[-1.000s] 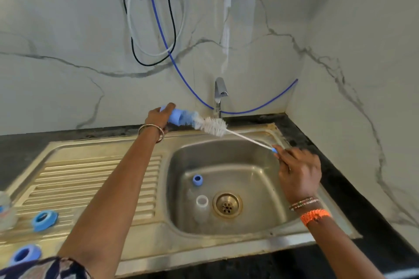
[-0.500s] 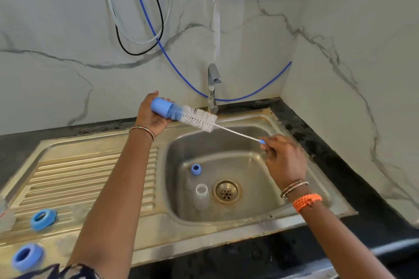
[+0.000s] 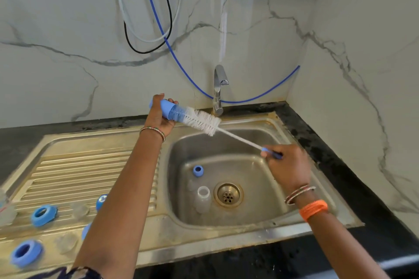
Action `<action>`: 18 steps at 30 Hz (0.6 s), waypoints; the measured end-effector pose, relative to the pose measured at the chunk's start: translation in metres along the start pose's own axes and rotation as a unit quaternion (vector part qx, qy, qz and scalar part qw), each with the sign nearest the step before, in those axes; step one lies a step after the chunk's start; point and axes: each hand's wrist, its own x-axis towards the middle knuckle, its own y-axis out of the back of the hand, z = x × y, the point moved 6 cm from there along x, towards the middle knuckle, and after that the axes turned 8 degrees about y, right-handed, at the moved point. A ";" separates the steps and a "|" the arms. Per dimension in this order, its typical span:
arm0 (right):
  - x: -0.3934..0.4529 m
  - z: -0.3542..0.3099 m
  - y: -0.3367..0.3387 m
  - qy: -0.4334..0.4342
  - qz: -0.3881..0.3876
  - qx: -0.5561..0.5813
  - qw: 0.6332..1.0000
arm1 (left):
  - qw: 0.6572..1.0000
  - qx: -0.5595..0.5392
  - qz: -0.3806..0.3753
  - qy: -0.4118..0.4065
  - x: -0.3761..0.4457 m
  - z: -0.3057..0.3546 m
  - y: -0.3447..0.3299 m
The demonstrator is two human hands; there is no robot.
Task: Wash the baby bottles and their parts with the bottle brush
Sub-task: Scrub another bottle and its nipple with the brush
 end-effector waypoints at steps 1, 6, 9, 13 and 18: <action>-0.004 0.005 -0.015 -0.106 -0.154 0.122 0.975 | 1.000 0.011 -0.011 0.004 0.001 0.001 0.002; -0.017 0.005 -0.034 -0.149 -0.273 0.126 0.942 | 0.999 0.025 -0.010 0.024 -0.001 0.001 0.004; -0.009 -0.023 -0.003 0.136 0.068 -0.216 0.964 | 0.998 0.032 0.056 0.009 -0.001 0.000 0.010; -0.005 -0.026 -0.005 0.103 0.069 -0.118 0.985 | 0.997 0.014 0.074 0.006 0.005 -0.003 0.021; -0.032 -0.013 -0.048 -0.262 -0.418 0.349 0.797 | 0.997 -0.057 -0.048 0.006 -0.006 0.001 0.007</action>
